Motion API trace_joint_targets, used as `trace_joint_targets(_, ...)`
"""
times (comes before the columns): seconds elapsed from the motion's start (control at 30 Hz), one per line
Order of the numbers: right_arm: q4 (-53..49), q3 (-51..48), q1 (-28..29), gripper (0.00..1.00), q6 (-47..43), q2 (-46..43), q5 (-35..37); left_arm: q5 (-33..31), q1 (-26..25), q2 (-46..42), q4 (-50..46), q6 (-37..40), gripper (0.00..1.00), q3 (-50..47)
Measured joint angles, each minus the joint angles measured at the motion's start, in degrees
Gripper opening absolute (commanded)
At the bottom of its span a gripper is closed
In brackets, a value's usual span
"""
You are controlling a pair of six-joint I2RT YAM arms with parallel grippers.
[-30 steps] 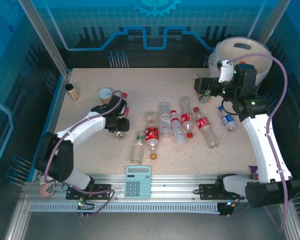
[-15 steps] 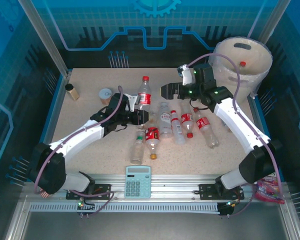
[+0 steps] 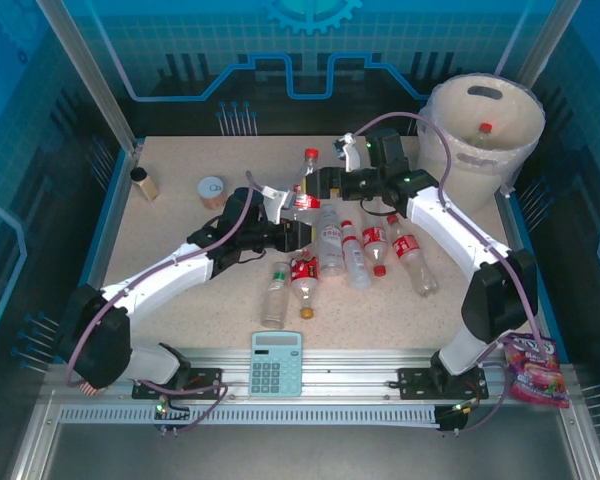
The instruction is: Put the plastic bottles in the bin
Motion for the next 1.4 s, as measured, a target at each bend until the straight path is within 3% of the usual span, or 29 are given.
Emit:
trace_joint_targets(0.17, 1.9, 0.1, 0.0, 0.82, 1.9, 1.5, -1.4, 0.2, -0.8, 1.1, 1.4, 0.0, 0.26, 0.0)
trace_joint_targets(0.4, 3.3, 0.1, 0.3, 0.63, 3.3, 2.2, -2.1, 0.2, -1.1, 1.9, 2.1, -0.2, 0.26, 0.0)
trace_joint_targets(0.6, 3.3, 0.1, 0.3, 0.57, 3.3, 2.2, -1.9, 0.1, -1.1, 1.9, 2.1, -0.2, 0.41, 0.0)
trace_joint_targets(0.67, 3.3, 0.1, 0.3, 0.57, 3.3, 2.2, -1.8, 0.0, -1.1, 1.9, 2.1, -0.2, 0.51, 0.0)
trace_joint_targets(0.8, 3.1, 0.4, 0.3, 0.55, 2.9, 2.2, -1.4, -0.1, -1.1, 1.9, 2.1, -0.4, 0.87, 0.0)
trace_joint_targets(0.87, 2.6, 0.9, 0.3, 0.54, 2.6, 2.2, -0.9, -0.2, -1.2, 1.9, 2.2, -0.3, 0.99, 0.0)
trace_joint_targets(1.13, -1.9, 7.3, -0.7, 0.52, -1.7, 2.2, 3.0, -1.4, -1.2, -0.6, 2.1, 0.0, 0.99, -2.2)
trace_joint_targets(1.4, -9.2, 19.8, -8.4, 0.44, -9.9, 0.7, 11.7, -3.3, -1.2, -3.9, 1.6, 0.0, 0.99, -4.8)
